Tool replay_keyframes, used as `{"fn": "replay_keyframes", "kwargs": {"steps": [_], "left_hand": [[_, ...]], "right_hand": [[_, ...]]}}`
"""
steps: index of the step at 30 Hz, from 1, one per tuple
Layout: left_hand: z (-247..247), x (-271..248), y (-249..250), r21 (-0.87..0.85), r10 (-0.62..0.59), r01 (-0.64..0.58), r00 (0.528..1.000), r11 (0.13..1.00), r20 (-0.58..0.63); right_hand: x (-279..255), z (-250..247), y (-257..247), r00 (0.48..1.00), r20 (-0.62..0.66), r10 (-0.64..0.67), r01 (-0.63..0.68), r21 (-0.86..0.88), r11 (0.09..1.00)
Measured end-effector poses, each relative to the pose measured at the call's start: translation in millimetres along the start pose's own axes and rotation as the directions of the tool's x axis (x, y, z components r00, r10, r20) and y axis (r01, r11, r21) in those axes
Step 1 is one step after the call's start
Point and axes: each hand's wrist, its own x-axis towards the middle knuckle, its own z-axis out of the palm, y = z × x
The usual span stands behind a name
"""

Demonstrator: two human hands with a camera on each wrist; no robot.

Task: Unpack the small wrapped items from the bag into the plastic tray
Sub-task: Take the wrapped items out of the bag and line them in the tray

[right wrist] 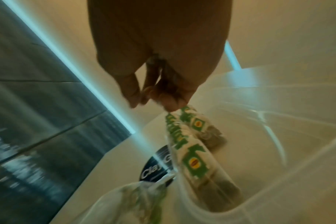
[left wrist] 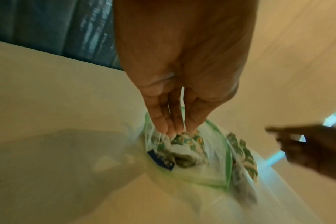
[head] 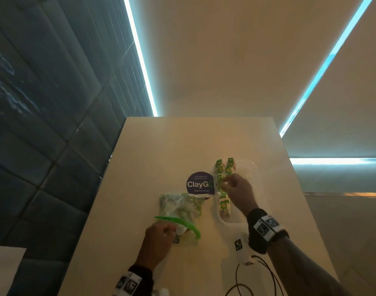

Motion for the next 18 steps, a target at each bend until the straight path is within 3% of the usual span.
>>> {"fn": "replay_keyframes", "kwargs": {"steps": [2,4,6,8,11,15,18], "left_hand": [[12,4,4,0.102,0.063,-0.063,0.998,0.993,0.000],[23,7,6,0.195,0.050,-0.051,0.999,0.979,0.012],[31,11,3,0.211,-0.005,0.004,1.000,0.977,0.004],[37,16,-1,0.212,-0.047,0.052,0.999,0.976,-0.027],[41,23,-7,0.212,-0.017,0.028,0.998,0.977,-0.052],[30,21,-8,0.091,0.055,-0.052,0.998,0.995,-0.031],[13,12,-2,-0.066,0.038,-0.037,0.999,0.997,0.010]], "right_hand": [[-20,14,-17,0.950,0.287,-0.123,0.133,-0.015,0.991],[-37,29,-23,0.842,0.521,-0.140,0.197,-0.055,0.979],[-50,42,-22,0.759,0.643,-0.098,0.220,-0.112,0.969],[-62,52,-19,0.728,0.682,-0.069,0.258,-0.179,0.949],[-74,59,-13,0.734,0.678,-0.046,0.292,-0.253,0.922],[-82,61,-7,0.837,0.544,-0.063,0.257,-0.288,0.923],[-82,61,-4,0.891,0.442,-0.108,0.245,-0.265,0.933]]}}
